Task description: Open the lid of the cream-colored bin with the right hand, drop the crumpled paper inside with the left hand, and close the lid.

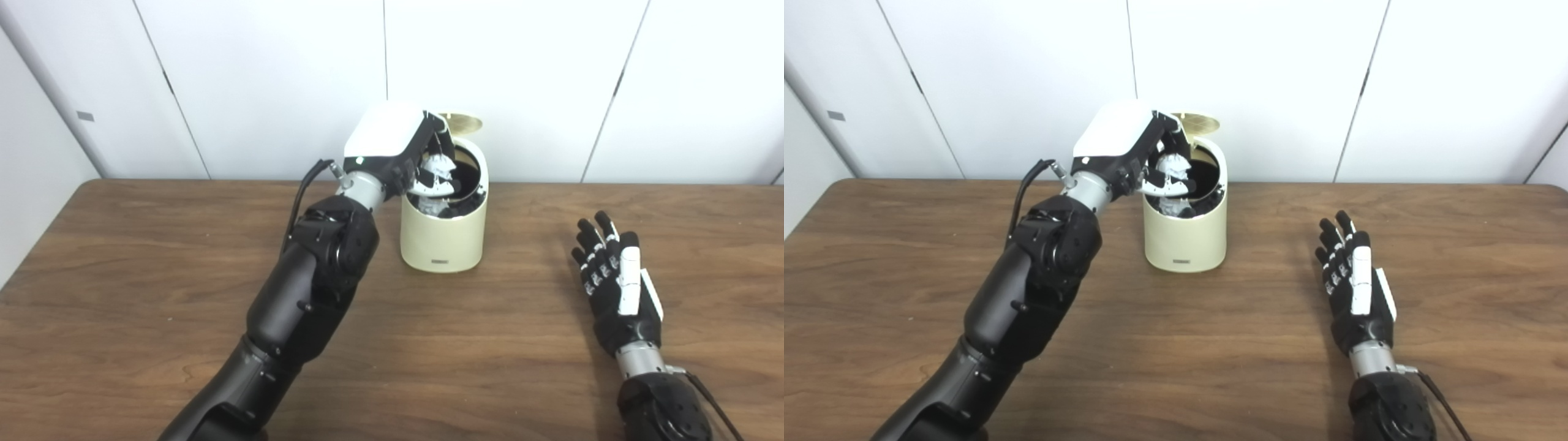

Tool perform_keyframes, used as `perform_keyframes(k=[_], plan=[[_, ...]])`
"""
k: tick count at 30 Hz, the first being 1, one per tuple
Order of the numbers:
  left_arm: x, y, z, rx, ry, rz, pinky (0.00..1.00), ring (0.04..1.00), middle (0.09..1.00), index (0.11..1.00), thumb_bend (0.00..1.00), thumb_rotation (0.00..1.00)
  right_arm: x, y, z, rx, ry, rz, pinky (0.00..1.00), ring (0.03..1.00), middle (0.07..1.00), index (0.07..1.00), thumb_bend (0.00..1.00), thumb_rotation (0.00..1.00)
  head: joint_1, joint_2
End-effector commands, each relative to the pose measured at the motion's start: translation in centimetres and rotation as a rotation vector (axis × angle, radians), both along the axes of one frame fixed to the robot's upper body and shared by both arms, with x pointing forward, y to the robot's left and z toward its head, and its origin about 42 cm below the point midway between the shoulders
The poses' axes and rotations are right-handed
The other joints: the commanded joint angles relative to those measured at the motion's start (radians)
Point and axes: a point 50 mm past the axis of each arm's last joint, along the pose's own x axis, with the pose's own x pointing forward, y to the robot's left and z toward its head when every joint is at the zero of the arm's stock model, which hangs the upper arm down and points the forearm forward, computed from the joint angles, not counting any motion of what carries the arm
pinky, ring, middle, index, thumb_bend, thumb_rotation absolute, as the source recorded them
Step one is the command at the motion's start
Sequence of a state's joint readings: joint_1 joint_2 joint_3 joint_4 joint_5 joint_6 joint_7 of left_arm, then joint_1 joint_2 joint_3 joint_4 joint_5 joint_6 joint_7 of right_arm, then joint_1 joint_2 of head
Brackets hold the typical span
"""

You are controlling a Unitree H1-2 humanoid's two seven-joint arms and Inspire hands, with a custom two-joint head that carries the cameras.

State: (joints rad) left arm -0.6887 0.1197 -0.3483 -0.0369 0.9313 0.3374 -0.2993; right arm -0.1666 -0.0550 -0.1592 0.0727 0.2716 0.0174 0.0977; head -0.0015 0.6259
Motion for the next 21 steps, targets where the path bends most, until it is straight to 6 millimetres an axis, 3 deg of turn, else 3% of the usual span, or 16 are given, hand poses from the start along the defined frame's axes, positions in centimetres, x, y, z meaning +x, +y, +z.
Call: perform_keyframes(k=[1,10,16,21], plan=[[0.3,-1.0,3.1,-0.019,-0.118,-0.024,0.29,0.402,0.527,0.499,0.47,0.0,-0.4,0.1,-0.2,0.005,-0.003,0.002,1.0,0.99,0.947,0.989,0.56,0.98,0.001,0.003],[1.0,-1.3,2.0,-0.019,-0.141,-0.019,0.25,0.378,0.515,0.518,0.46,0.0,-0.3,0.3,-0.1,0.003,-0.002,0.0,0.99,0.984,0.931,0.984,0.56,0.97,0.004,0.005],[1.5,-1.4,1.2,-0.028,-0.178,-0.029,0.27,0.375,0.469,0.526,0.47,0.0,-0.3,0.4,-0.2,-0.002,-0.008,0.002,0.99,0.986,0.922,0.979,0.56,0.97,0.004,0.005],[1.9,-1.6,0.3,-0.052,-0.211,-0.051,0.3,0.402,0.483,0.527,0.47,0.0,-0.3,0.4,-0.2,0.015,-0.011,0.019,1.0,0.979,0.903,0.976,0.55,0.98,0.015,0.003]])
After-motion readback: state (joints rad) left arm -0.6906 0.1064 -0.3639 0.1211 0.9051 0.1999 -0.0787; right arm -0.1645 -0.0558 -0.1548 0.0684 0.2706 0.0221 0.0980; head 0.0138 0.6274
